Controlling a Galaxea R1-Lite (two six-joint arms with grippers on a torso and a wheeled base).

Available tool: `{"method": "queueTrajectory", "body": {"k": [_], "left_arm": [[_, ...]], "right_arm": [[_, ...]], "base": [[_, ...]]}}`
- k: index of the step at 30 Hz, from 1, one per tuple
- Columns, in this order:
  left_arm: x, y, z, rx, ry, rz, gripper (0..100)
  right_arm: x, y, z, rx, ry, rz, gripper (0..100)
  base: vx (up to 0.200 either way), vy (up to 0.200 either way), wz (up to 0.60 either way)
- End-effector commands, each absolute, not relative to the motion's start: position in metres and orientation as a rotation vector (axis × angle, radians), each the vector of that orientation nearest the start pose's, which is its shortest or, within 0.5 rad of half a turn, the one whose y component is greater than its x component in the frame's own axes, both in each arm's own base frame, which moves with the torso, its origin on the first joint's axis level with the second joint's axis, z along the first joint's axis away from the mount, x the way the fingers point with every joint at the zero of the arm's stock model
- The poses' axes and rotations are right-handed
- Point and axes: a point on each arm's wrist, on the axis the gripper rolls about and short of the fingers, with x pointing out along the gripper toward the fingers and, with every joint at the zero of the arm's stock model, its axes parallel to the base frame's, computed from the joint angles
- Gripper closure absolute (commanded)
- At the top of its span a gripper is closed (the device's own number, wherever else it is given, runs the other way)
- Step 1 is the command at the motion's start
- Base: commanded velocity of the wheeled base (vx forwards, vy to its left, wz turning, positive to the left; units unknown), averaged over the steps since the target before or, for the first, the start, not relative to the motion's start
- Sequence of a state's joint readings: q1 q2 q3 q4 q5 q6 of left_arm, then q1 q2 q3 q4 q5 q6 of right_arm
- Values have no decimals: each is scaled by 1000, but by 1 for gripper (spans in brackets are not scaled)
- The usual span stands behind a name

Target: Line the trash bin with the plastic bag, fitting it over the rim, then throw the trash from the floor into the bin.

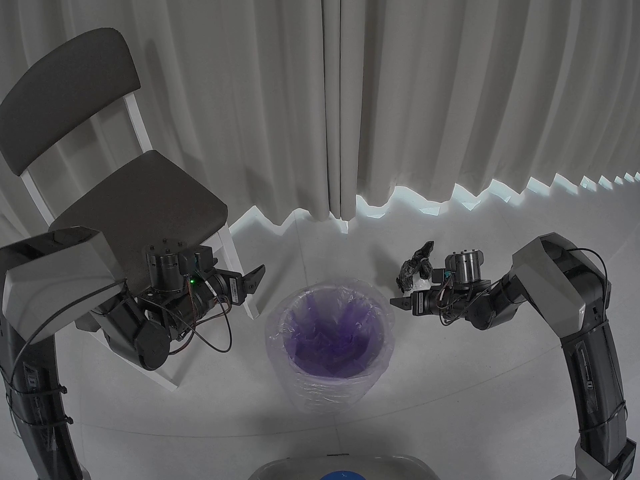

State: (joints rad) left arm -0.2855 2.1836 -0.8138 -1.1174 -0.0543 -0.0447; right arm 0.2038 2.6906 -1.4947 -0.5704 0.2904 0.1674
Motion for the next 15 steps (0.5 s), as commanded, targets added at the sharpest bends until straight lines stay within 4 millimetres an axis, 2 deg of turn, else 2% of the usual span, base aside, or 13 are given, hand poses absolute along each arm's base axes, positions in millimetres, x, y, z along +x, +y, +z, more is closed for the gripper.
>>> {"method": "queueTrajectory", "body": {"k": [1,3,4,6,8,15], "left_arm": [[356,-108,104,-14,217,-312,0],[353,-107,112,-11,224,-299,0],[346,-108,128,-7,242,-288,0],[336,-109,147,-3,248,-280,0],[323,-107,158,3,270,-273,0],[273,-102,176,1,288,-312,0]], "right_arm": [[468,104,-31,186,640,429,0],[466,104,-25,186,635,430,0],[462,103,-17,177,622,424,0],[456,101,-5,169,609,410,0],[448,99,5,164,599,411,0],[420,96,31,161,553,421,0]], "base": [[0,0,0],[0,0,0],[0,0,0],[0,0,0],[0,0,0],[0,0,0]]}}
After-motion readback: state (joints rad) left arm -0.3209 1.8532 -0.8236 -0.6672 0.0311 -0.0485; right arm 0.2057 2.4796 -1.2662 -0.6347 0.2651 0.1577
